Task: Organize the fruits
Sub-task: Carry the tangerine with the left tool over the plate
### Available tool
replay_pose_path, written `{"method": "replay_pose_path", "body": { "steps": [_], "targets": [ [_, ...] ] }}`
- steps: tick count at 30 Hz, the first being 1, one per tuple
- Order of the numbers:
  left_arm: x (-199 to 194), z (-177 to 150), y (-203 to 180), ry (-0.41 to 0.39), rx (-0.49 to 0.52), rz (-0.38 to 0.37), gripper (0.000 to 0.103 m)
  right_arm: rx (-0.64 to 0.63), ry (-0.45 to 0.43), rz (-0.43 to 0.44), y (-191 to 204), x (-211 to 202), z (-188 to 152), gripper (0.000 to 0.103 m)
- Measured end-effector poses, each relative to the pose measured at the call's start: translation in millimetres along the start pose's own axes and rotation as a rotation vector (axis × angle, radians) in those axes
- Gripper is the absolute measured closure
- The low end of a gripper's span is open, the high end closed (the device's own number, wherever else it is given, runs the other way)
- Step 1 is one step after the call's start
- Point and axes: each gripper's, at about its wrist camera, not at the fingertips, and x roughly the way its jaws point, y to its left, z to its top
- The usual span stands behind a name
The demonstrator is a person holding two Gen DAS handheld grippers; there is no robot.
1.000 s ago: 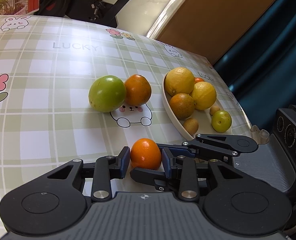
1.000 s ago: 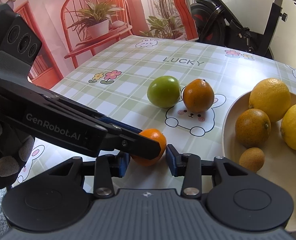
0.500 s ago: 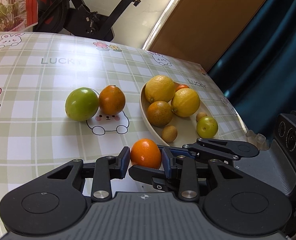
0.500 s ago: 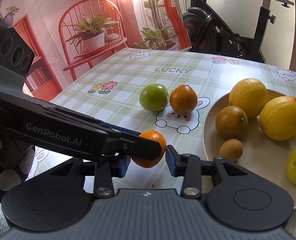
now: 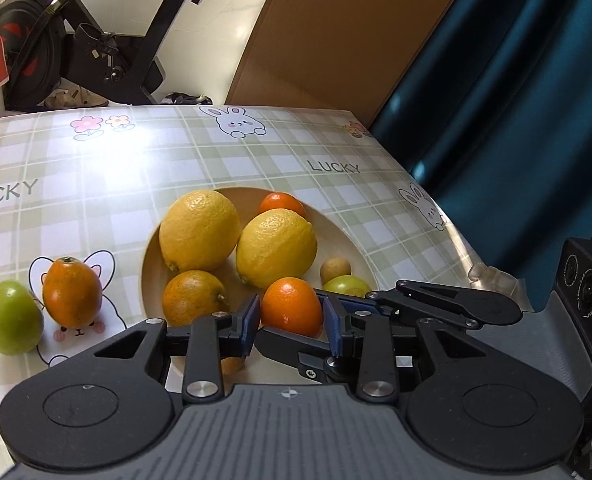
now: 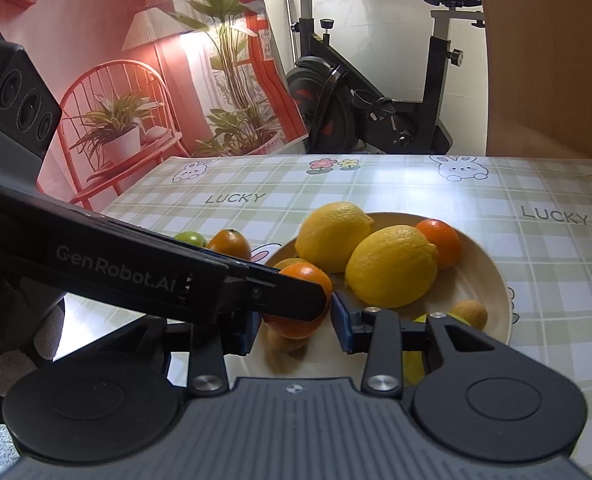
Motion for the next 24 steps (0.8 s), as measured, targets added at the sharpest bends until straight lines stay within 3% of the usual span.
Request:
{"method": "replay_pose_path", "body": {
  "steps": [5, 11, 24],
  "targets": [
    [25.9, 7.3, -3.5, 0.034, 0.013, 0.014, 0.066, 0.024, 0.029, -0.024, -24.2, 7.5, -3.0, 0.063],
    [28.0, 10.5, -4.7, 0.041, 0.026, 0.026, 0.066, 0.008, 0.02, -0.021, -29.0, 10.0, -1.2, 0.064],
    [27.4, 8.6, -2.2, 0.038, 0.017, 0.058, 0.065, -0.052, 0.037, -0.063, -15.0, 20.8, -0.4, 0.062]
  ]
}}
